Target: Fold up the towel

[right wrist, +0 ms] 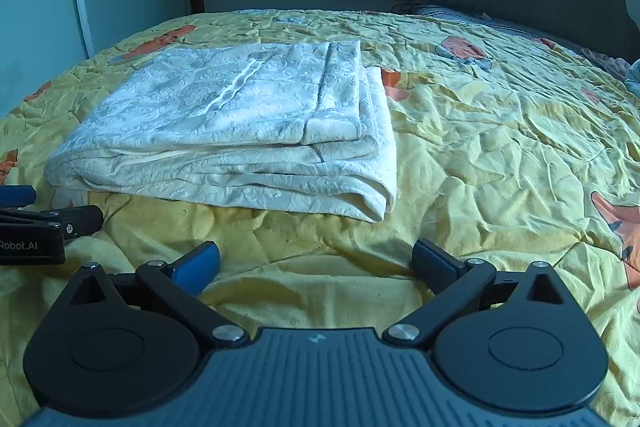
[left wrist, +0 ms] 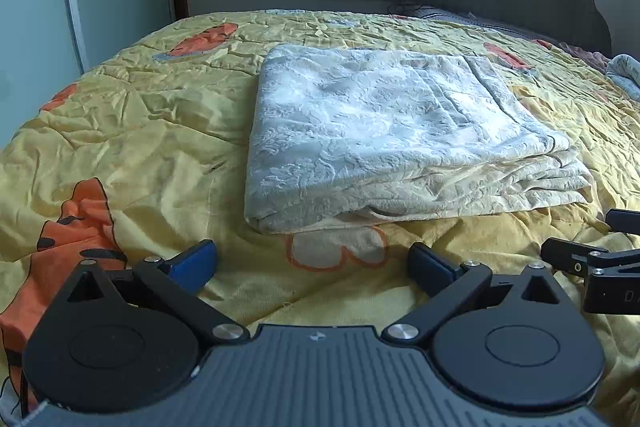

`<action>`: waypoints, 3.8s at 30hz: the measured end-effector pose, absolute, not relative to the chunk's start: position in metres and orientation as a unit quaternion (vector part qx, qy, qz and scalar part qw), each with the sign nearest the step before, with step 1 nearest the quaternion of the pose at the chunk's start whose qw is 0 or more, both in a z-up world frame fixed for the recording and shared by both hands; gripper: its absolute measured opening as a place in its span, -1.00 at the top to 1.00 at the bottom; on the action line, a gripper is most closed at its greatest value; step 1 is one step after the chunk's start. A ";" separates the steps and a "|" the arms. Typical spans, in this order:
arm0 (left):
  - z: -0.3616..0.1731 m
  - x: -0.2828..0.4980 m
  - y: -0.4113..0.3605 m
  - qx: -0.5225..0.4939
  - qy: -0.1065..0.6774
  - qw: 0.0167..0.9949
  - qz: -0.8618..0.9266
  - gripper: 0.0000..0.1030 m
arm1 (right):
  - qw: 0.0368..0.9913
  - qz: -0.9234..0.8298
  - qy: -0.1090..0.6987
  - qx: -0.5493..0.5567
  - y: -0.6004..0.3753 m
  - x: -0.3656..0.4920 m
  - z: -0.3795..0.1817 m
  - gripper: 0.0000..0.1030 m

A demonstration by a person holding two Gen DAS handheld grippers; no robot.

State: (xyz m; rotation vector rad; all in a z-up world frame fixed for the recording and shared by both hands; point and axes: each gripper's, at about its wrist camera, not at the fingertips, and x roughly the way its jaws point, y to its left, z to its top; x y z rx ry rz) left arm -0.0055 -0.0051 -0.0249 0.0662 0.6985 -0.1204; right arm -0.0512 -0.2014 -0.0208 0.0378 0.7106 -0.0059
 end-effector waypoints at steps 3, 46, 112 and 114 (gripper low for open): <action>-0.025 -0.005 -0.006 0.032 0.342 0.937 -0.059 -1.00 | 0.937 -0.003 0.348 0.018 -0.201 -0.051 -0.021 -1.00; -0.025 -0.005 -0.004 0.032 0.342 0.937 -0.059 -1.00 | 0.938 -0.006 0.346 0.020 -0.201 -0.052 -0.020 -1.00; -0.025 -0.006 -0.003 0.031 0.342 0.937 -0.058 -1.00 | 0.937 -0.036 0.347 0.029 -0.196 -0.050 -0.019 -1.00; -0.025 -0.006 -0.003 0.031 0.342 0.937 -0.058 -1.00 | 0.937 -0.036 0.347 0.029 -0.196 -0.050 -0.019 -1.00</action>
